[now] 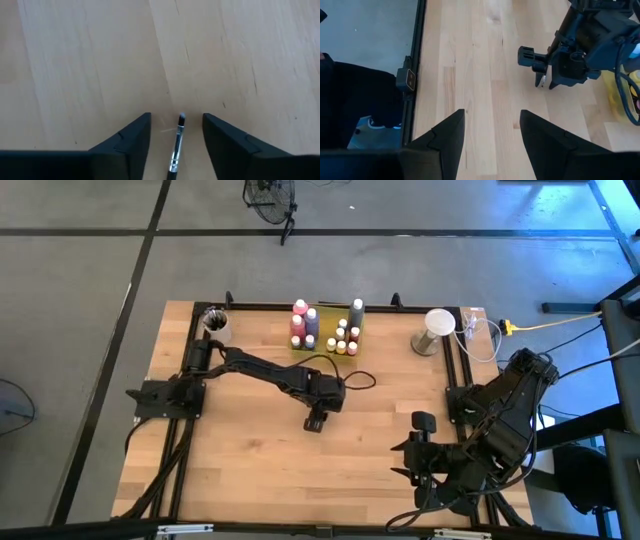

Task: Pick & Place Paint Supplies
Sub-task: Put the silver paintbrush into the white cup

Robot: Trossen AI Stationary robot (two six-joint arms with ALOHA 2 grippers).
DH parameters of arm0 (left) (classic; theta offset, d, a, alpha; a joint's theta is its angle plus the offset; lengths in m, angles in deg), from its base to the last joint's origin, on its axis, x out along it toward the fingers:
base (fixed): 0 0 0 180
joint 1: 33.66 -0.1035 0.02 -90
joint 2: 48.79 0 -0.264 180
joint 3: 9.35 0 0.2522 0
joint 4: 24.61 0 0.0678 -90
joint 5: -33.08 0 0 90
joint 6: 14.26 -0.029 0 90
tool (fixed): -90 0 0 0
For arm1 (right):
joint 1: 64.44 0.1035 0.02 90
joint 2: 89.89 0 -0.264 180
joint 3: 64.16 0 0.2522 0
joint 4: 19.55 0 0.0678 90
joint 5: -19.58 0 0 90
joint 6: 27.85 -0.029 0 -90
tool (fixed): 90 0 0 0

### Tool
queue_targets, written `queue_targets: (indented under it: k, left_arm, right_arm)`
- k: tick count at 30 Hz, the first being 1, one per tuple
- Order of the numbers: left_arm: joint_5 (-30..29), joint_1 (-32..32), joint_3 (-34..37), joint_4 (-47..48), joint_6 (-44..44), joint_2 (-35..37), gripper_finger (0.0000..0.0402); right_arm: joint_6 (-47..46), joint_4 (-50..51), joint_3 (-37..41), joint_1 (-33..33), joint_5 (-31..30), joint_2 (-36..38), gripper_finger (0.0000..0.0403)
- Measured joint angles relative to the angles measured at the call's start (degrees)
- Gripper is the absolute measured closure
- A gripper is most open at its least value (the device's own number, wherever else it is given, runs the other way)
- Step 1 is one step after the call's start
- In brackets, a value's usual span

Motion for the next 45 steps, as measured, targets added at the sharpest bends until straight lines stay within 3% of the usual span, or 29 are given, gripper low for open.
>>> queue_targets:
  k: [16, 23, 28, 37, 41, 45]
  left_arm:
    - [-0.8, 0.6, -0.1, 2.6, -0.2, -1.3, 0.0322]
    - [-1.2, 0.6, -0.2, 2.6, -1.1, -1.8, 0.0389]
    - [-2.3, 0.8, -0.2, 2.9, -3.0, -1.8, 0.0398]
    - [-9.4, 3.9, -1.0, 4.9, -4.7, 0.4, 0.0400]
    - [-17.2, 6.3, -4.7, 13.4, -4.8, 3.9, 0.0400]
    - [-25.9, 11.4, -9.0, 19.6, -4.3, 12.3, 0.0400]
  right_arm:
    - [0.0, -0.7, 0.0, 0.0, 0.0, 0.0, 0.0210]
    - [0.0, -1.2, 0.0, 0.0, -0.2, 0.0, 0.0210]
    - [0.0, -1.2, 0.0, 0.0, -0.2, 0.0, 0.0210]
    - [0.0, -1.2, 0.0, 0.0, -0.1, 0.0, 0.0210]
    - [0.0, -1.2, 0.0, 0.0, -0.1, 0.0, 0.0210]
    - [0.0, -1.2, 0.0, 0.0, -0.1, 0.0, 0.0210]
